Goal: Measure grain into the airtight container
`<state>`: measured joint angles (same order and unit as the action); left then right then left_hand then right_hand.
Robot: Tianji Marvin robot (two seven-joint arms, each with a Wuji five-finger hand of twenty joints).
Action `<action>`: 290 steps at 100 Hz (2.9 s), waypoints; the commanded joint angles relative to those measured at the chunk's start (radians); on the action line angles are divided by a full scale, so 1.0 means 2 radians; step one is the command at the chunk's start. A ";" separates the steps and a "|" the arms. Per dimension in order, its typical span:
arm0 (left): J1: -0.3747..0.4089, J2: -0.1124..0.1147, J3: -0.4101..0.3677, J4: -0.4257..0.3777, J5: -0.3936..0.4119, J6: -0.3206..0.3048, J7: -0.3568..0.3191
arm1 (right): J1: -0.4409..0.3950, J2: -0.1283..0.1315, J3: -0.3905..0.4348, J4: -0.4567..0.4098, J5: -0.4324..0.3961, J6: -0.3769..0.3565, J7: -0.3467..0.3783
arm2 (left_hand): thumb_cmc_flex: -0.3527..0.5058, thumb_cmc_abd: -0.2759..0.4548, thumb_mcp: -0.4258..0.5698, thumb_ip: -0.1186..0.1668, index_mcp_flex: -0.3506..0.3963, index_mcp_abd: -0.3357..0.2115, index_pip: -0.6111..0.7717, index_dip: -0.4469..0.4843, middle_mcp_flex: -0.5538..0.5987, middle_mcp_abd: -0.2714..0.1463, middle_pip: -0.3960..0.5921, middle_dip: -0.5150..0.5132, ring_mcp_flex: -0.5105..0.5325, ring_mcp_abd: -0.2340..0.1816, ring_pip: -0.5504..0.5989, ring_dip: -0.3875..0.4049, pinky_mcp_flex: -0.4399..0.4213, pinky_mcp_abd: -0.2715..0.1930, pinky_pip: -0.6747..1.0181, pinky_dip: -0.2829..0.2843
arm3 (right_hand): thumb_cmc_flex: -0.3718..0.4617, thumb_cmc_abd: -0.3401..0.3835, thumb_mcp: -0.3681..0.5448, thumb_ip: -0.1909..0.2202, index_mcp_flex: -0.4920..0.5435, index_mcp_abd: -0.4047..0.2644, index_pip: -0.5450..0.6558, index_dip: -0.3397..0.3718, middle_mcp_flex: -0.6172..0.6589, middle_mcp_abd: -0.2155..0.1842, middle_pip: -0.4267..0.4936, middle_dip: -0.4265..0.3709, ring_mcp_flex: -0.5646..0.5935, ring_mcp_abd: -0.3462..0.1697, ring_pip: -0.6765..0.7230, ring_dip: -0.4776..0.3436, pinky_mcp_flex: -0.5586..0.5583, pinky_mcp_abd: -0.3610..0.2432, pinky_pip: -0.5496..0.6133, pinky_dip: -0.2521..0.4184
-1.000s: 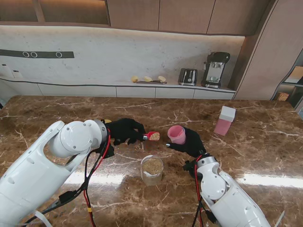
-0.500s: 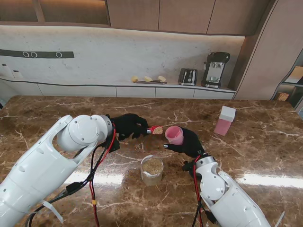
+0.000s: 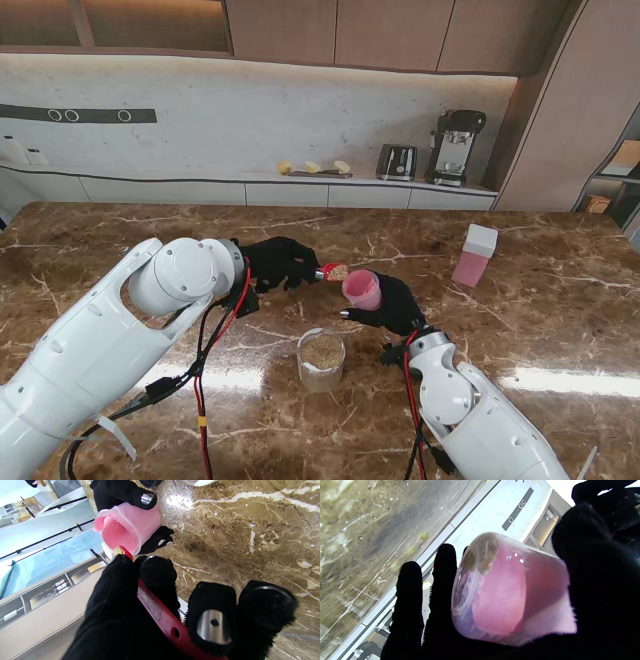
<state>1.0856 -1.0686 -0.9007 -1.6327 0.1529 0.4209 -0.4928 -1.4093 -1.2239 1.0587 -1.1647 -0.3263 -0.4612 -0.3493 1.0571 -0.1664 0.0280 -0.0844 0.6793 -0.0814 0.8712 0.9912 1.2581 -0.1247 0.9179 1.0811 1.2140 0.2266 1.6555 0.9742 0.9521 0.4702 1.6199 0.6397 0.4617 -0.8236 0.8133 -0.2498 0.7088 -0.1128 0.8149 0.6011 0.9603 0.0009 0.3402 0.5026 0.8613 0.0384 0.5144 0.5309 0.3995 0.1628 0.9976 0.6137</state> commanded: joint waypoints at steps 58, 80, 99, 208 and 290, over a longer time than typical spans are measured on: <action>-0.053 -0.015 0.054 0.056 -0.011 -0.005 0.004 | -0.004 0.002 -0.012 -0.012 0.002 0.002 0.019 | 0.036 0.021 -0.001 0.018 0.000 -0.034 0.003 0.012 0.012 -0.010 0.019 0.007 0.026 0.000 0.053 0.006 0.006 0.012 0.046 0.007 | 0.039 0.101 0.096 -0.012 0.048 -0.072 0.032 0.005 0.003 -0.008 0.000 0.003 0.008 -0.004 0.002 0.001 -0.005 0.001 -0.007 0.000; -0.063 -0.016 0.068 0.062 -0.010 -0.011 0.000 | -0.007 0.002 -0.008 -0.018 0.002 0.004 0.019 | 0.035 0.022 -0.002 0.018 0.000 -0.035 0.003 0.012 0.012 -0.010 0.019 0.006 0.026 0.000 0.053 0.006 0.007 0.012 0.046 0.007 | 0.038 0.101 0.095 -0.012 0.047 -0.072 0.032 0.005 0.003 -0.008 0.000 0.003 0.007 -0.004 0.002 0.001 -0.005 0.002 -0.007 0.000; -0.066 -0.013 0.075 0.059 0.011 -0.022 -0.002 | -0.009 0.002 -0.006 -0.020 0.002 0.004 0.019 | 0.036 0.022 -0.003 0.018 0.000 -0.035 0.004 0.012 0.012 -0.010 0.020 0.006 0.026 -0.001 0.053 0.006 0.007 0.013 0.046 0.007 | 0.038 0.101 0.095 -0.012 0.046 -0.072 0.031 0.005 0.003 -0.008 0.000 0.003 0.007 -0.004 0.002 0.001 -0.005 0.001 -0.007 0.000; -0.050 0.003 0.096 0.036 0.367 -0.309 0.119 | -0.008 0.002 -0.006 -0.019 0.002 0.001 0.018 | 0.033 0.024 -0.017 0.012 0.000 -0.056 0.017 0.010 0.022 -0.024 0.021 0.004 0.026 -0.008 0.058 0.003 0.026 0.011 0.043 -0.001 | 0.039 0.102 0.094 -0.012 0.046 -0.072 0.031 0.005 0.003 -0.008 0.000 0.003 0.008 -0.004 0.002 0.001 -0.005 0.001 -0.008 0.000; -0.023 0.001 0.066 0.034 0.391 -0.314 0.161 | -0.011 0.003 -0.003 -0.023 0.003 0.006 0.019 | 0.032 0.024 -0.018 0.010 -0.001 -0.060 0.023 0.004 0.025 -0.026 0.020 0.004 0.026 -0.007 0.059 0.000 0.031 0.010 0.042 -0.007 | 0.039 0.101 0.095 -0.013 0.046 -0.072 0.032 0.005 0.003 -0.008 0.001 0.003 0.007 -0.004 0.002 0.002 -0.005 0.002 -0.007 0.001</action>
<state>1.0311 -1.0657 -0.7636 -1.5616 0.9343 -0.2186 -0.1710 -1.4227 -1.2172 1.0502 -1.2114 -0.3258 -0.4576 -0.3229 1.0639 -0.1658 -0.0240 -0.0849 0.6793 -0.1298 0.8710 0.9990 1.2535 -0.1204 0.9179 1.0811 1.2141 0.2266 1.6555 0.9756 0.9766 0.4717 1.6207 0.6321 0.4617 -0.8236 0.8133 -0.2498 0.7088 -0.1125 0.8149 0.6011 0.9603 0.0008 0.3402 0.5026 0.8613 0.0384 0.5145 0.5308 0.3995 0.1636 0.9972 0.6137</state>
